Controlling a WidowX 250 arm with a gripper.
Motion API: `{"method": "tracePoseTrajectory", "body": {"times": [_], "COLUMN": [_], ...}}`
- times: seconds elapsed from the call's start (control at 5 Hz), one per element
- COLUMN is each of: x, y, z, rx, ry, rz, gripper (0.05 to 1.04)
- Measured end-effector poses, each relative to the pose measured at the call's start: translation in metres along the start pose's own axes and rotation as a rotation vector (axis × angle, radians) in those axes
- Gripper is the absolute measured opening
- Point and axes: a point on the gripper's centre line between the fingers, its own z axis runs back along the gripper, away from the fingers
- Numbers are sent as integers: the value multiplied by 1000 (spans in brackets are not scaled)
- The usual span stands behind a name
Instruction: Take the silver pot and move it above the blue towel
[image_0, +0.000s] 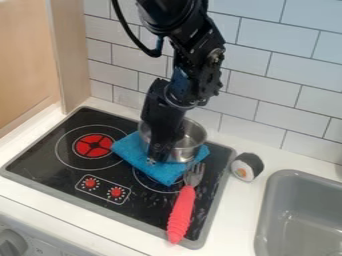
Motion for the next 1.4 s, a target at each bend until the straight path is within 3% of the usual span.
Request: {"method": "tracePoseTrajectory", "body": {"times": [0.4,0.6,1.0,1.4], "x": [2,3,7,7], "y": [2,3,-5,11], "z": [-1,3,41,92], "rx": [21,21,-92,-264], "ry": [2,9,30,111], "rz": [22,17,32,-7], "gripper": [829,1019,998,998]}}
